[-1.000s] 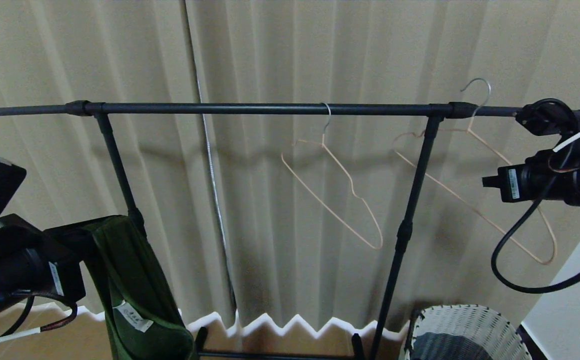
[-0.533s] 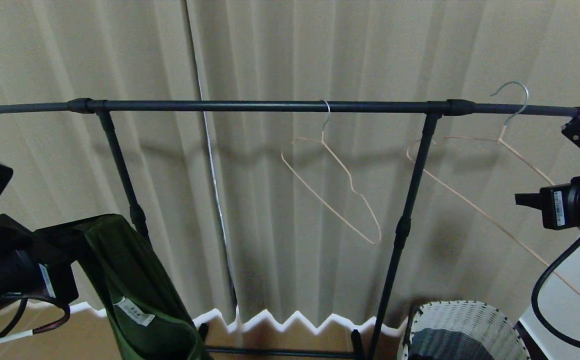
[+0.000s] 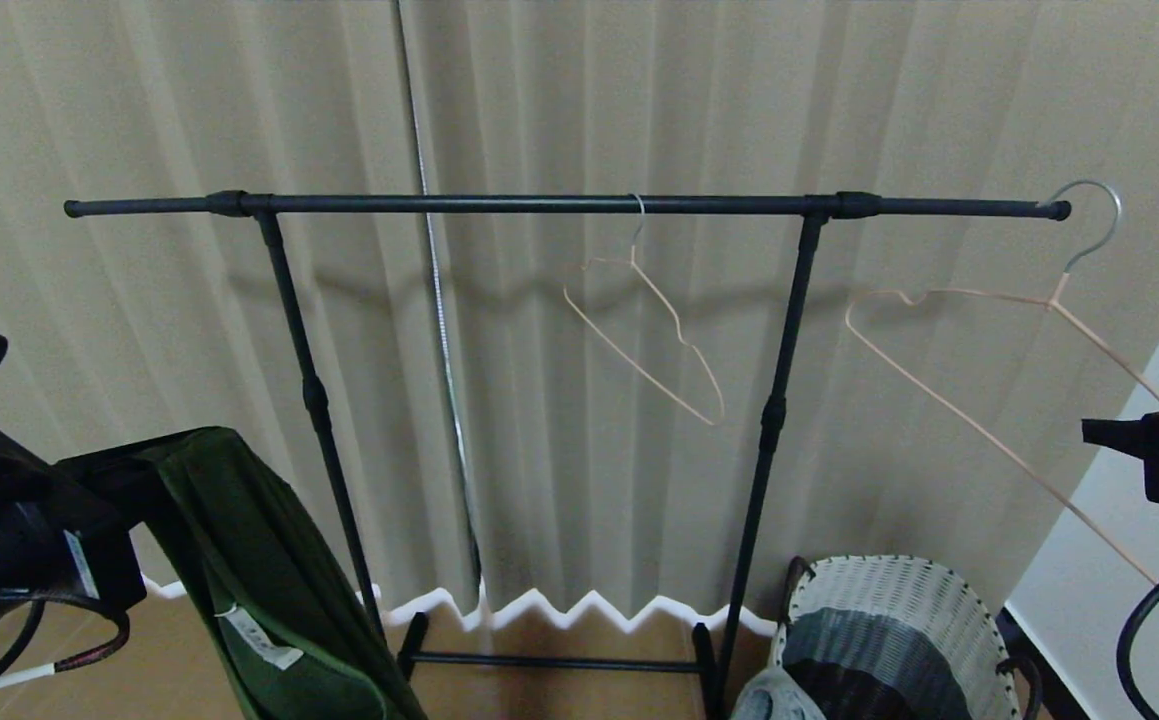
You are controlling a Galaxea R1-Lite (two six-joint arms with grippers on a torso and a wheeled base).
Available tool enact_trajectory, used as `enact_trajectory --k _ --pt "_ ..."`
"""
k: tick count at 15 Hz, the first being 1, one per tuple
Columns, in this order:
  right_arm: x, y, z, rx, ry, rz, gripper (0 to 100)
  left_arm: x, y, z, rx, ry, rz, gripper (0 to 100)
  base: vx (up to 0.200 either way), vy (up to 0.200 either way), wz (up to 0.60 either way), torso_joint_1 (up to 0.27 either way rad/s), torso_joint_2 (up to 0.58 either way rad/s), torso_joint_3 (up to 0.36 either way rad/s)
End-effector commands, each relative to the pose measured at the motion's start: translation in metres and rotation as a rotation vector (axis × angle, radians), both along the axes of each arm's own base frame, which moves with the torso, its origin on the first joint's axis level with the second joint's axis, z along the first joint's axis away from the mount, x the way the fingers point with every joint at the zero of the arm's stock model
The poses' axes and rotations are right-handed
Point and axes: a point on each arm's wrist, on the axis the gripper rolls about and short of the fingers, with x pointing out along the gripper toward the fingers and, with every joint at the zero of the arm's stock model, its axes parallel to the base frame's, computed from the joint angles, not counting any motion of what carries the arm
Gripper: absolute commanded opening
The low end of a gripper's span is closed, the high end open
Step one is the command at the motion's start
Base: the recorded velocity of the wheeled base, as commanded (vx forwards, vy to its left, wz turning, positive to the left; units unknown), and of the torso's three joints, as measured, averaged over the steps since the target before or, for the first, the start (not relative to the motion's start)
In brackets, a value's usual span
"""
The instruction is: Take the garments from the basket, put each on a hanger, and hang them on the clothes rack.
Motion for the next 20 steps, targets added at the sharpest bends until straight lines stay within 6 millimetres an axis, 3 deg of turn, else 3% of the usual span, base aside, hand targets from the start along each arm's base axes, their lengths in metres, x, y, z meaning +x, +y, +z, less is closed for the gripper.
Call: enact_trajectory --k 1,8,20 --pt "-0.008 0.000 -0.002 0.000 -0.003 0.000 0 0.000 0.000 0.000 0.000 0.001 0.001 0 0.000 0.000 0.00 0.000 0.00 0.000" --pt "-0.033 0.010 0.003 0.063 -0.145 0.151 0 0.001 0.000 0.002 -0.007 -0.005 0.005 0 0.000 0.000 0.00 0.000 0.00 0.000" --pt "-0.040 0.016 0.000 0.085 -0.149 0.224 0 0.001 0.001 0.001 -0.004 -0.002 0.011 0 0.000 0.200 0.00 0.004 0.00 0.002"
